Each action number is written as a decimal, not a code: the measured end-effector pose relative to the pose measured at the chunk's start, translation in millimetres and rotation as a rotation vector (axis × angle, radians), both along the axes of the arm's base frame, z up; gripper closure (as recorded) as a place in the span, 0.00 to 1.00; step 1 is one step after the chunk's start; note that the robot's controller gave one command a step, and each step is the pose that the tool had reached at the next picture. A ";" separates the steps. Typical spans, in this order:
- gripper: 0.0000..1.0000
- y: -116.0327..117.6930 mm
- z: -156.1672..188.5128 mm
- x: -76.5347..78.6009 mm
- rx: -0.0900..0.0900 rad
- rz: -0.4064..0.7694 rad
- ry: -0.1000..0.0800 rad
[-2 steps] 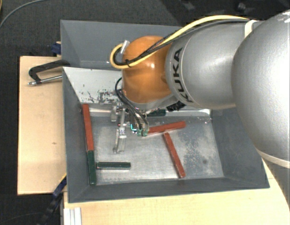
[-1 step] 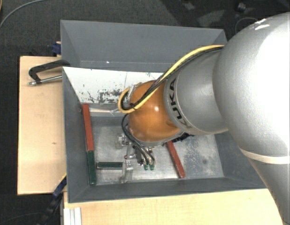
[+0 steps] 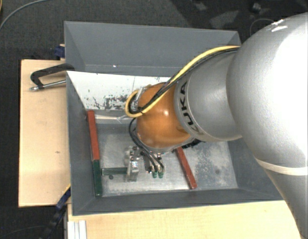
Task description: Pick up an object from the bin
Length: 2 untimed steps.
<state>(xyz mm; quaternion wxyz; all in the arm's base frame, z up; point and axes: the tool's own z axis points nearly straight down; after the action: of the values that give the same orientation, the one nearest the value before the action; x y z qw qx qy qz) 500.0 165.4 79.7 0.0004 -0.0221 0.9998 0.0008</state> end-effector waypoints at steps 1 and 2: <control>1.00 -10.0 150.2 -0.9 0.002 0.054 -0.013; 0.00 -10.3 145.3 -2.3 0.000 0.053 -0.003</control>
Offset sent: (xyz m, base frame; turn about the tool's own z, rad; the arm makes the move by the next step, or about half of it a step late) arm -0.0034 -0.0111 0.1442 -0.0539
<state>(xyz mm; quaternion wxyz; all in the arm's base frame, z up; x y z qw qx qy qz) 497.7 155.0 225.0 0.0020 -0.0489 0.9988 0.0010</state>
